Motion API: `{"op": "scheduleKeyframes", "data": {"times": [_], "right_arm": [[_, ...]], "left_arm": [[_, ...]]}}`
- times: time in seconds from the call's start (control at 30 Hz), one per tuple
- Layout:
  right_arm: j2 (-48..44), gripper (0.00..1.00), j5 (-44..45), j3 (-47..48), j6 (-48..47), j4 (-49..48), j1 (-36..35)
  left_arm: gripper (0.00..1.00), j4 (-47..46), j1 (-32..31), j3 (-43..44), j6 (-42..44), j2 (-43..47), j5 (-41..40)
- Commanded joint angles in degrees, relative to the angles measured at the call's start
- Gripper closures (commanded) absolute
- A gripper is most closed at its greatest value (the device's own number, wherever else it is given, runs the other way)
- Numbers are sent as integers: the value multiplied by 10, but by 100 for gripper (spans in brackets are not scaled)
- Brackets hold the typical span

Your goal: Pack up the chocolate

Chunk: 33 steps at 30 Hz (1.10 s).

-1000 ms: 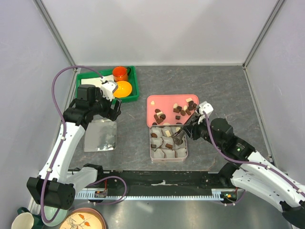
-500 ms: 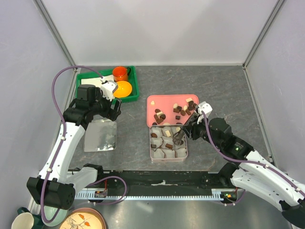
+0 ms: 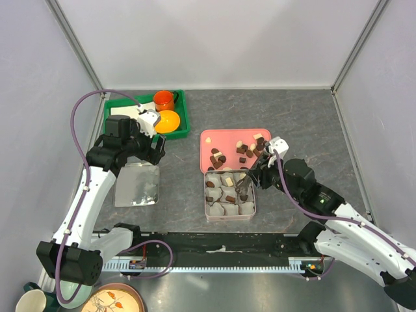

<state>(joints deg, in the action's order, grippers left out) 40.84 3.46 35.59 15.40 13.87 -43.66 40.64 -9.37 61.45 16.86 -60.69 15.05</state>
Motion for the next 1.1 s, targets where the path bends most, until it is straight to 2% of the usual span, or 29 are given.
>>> {"op": "scheduleKeyframes", "data": {"times": [0.0, 0.1, 0.23, 0.3, 0.37, 0.43, 0.6, 0.8, 1.07], "right_arm": [[2, 63, 14, 51, -12, -45, -4], [15, 67, 28, 74, -26, -81, -3], [69, 74, 96, 108, -91, -136, -3], [110, 77, 140, 113, -114, -216, -3], [147, 79, 156, 127, -150, -255, 0], [211, 80, 157, 152, -173, -293, 10], [326, 80, 121, 173, -157, -370, 67], [412, 68, 101, 194, -137, -387, 103], [422, 54, 70, 180, -131, -381, 110]], "left_arm": [[7, -4, 2, 2, 10, 12, -8], [7, -6, 2, 2, 8, 13, -5], [7, -8, 2, -1, 10, 13, -7], [7, -9, 2, -2, 10, 11, -10], [7, -10, 2, -1, 10, 11, -9], [7, -10, 2, 0, 10, 12, -9], [7, -9, 2, 4, 10, 7, -7], [7, -12, 2, 1, 12, 6, -7], [7, -15, 2, -3, 15, 5, -10]]}}
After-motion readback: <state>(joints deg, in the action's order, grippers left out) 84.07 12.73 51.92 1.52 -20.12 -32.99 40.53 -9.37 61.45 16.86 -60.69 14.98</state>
